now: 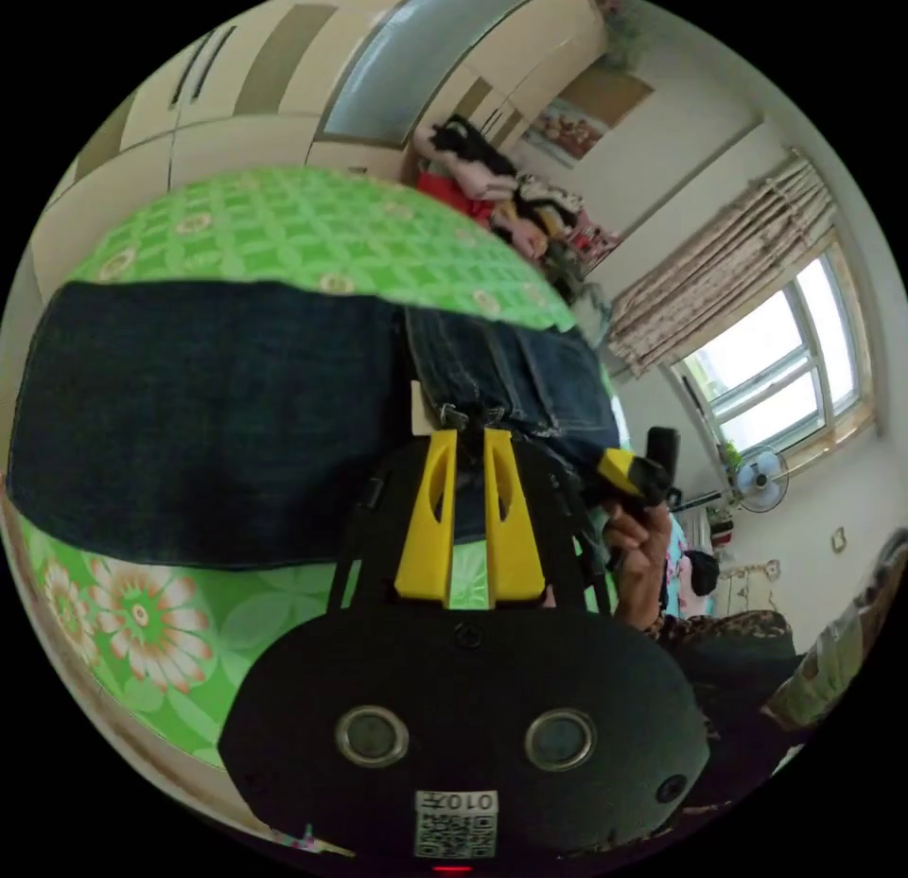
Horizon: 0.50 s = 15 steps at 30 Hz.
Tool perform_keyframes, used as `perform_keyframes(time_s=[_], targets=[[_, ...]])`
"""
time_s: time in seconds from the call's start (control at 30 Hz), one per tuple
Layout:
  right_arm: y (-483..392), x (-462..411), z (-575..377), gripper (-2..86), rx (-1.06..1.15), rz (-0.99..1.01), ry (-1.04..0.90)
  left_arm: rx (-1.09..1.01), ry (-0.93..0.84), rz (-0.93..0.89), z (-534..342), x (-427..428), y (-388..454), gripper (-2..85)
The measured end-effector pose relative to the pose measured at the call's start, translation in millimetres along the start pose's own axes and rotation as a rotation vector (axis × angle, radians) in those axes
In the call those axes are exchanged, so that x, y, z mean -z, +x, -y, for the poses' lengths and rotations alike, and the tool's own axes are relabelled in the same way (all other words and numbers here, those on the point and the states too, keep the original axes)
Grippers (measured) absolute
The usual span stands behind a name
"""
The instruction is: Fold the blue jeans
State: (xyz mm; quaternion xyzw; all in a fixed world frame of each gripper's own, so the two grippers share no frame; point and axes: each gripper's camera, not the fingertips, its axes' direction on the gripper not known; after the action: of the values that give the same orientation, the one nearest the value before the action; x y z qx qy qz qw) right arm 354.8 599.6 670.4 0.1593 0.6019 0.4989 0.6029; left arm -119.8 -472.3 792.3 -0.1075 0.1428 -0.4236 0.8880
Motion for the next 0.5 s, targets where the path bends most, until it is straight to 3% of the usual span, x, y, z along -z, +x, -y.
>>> perform_keyframes(time_s=[0.03,0.13,0.27,0.37,0.5], targets=[[2,0,1,2.7,-0.037,-0.051,-0.005,0.028,-0.105,-0.031,0,-23,-12,7.4],[2,12,-1,2.6,-0.015,-0.024,0.083,0.087,-0.051,-0.173,-5,-23,-29,7.1],[11,20,-1,2.6,-0.08,-0.033,0.125,0.039,-0.076,-0.097,-4,-20,-10,6.4],[10,18,2,2.5,-0.106,-0.093,0.119,0.129,-0.144,-0.19,3,-23,-26,5.0],[15,16,8,2.6,-0.162,-0.111,0.118,0.099,-0.067,-0.218,6,3,-12,2.1]])
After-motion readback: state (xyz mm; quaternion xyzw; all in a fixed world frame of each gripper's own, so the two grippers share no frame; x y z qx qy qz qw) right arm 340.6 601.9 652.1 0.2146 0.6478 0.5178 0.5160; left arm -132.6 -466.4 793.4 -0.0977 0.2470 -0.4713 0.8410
